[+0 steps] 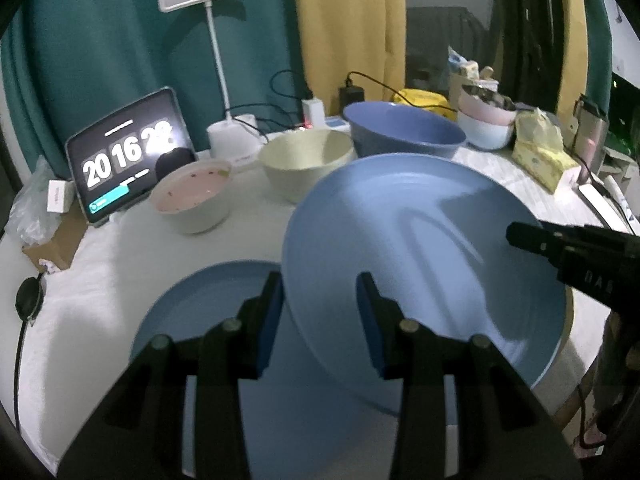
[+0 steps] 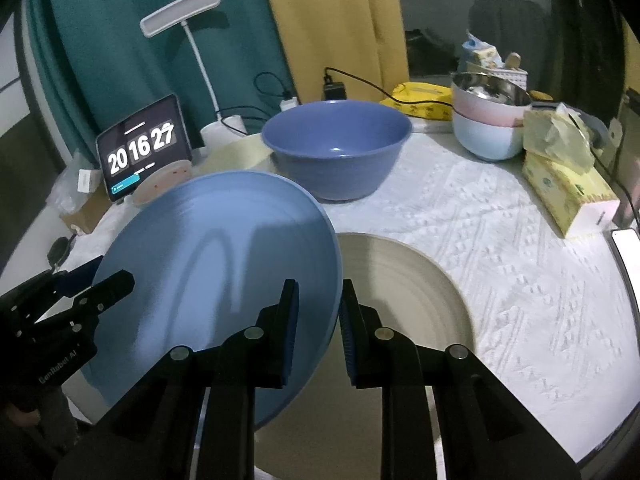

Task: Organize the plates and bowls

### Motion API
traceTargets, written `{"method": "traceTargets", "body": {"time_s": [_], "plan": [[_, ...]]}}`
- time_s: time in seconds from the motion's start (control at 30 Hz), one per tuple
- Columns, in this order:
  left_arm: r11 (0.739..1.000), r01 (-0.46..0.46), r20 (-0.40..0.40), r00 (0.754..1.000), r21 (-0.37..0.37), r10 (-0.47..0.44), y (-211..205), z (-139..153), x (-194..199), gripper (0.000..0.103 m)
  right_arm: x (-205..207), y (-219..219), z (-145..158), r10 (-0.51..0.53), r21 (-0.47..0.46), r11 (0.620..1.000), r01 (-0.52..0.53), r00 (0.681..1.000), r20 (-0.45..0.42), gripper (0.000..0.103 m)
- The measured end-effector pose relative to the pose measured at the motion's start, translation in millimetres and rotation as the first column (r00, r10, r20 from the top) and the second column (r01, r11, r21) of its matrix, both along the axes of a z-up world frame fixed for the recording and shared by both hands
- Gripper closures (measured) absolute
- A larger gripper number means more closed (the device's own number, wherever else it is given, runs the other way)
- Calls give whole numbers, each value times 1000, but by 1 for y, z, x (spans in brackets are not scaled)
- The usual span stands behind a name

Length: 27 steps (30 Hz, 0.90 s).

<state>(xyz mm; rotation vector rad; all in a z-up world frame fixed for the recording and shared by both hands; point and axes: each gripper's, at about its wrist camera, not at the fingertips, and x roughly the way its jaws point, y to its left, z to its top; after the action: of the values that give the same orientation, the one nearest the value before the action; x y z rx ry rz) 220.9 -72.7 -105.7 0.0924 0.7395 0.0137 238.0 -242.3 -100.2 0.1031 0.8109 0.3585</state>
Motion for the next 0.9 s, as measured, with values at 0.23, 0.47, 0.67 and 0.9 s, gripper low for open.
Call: {"method": "traceTargets", "body": {"time_s": [0.23,0.47,0.67,0.9], "plan": [[999,30,-38,999,19,-29,-25,-10,6,64,0,-24,-7,-25,5,1000,25,1000,1,81],[998,54,-71,996,36,-51,-44,-23,11,64,0,-41,-15,-56,-8,998,56,998,8,81],[997,59,-106,993,50,-53,-54,-35,17,64,1,-48,-26,-77,-26,997,77,997,-7,80],[996,62,-125,991,57,-54,-54,-38,22,63,4,-49,-36,-91,-48,995,89,995,-30,80]]}}
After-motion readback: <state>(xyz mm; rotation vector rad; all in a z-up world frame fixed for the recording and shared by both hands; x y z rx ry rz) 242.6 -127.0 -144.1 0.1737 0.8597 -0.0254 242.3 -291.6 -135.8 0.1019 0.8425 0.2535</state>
